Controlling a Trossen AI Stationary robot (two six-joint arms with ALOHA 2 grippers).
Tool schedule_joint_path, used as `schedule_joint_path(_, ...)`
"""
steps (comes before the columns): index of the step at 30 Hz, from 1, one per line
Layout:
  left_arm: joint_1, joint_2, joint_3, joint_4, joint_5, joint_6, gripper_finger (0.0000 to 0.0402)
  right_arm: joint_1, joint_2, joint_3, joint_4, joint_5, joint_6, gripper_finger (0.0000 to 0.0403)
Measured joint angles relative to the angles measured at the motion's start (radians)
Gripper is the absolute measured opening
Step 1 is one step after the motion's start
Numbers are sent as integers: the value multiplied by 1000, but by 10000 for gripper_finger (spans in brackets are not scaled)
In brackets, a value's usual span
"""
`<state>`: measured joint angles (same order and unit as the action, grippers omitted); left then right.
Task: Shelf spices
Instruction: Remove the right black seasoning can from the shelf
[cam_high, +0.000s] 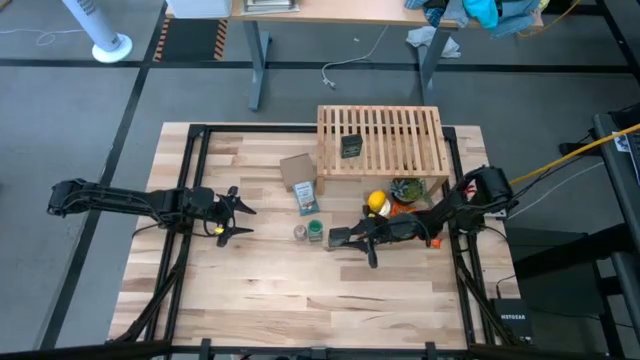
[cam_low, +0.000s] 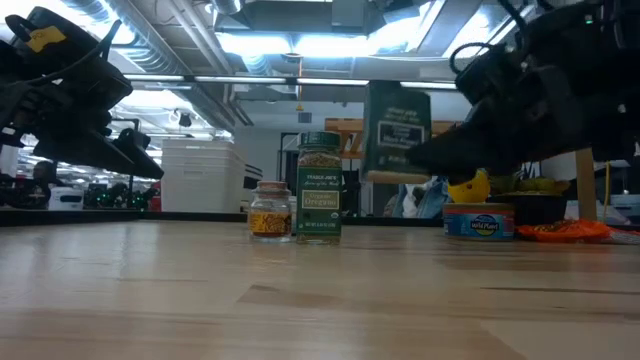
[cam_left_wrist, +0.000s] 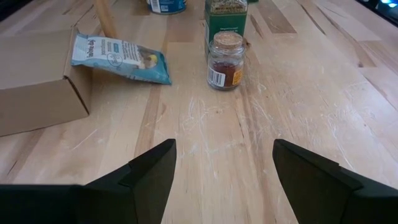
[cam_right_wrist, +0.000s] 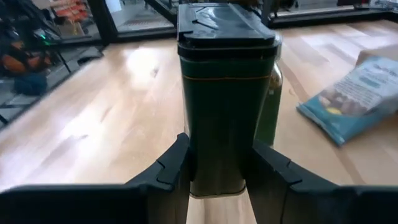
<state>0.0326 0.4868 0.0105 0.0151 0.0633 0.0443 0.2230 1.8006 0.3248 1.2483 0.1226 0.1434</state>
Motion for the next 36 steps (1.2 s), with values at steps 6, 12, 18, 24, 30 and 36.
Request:
schedule_joint_path(6, 0, 0, 0, 0, 0, 0, 260, -1, 68, 5, 3, 76, -27, 122)
schedule_joint_path(12, 0, 0, 0, 0, 0, 0, 260, -1, 102, 5, 16, 104, -79, 125)
schedule_joint_path(18, 0, 0, 0, 0, 0, 0, 260, -1, 102, 5, 14, 104, -81, 161)
schedule_joint_path(24, 0, 0, 0, 0, 0, 0, 260, -1, 102, 5, 11, 109, -81, 195)
schedule_joint_path(30, 0, 0, 0, 0, 0, 0, 260, -1, 102, 5, 9, 122, -79, 210)
schedule_joint_path(36, 0, 0, 0, 0, 0, 0, 260, -1, 102, 4, 35, 121, -76, 213)
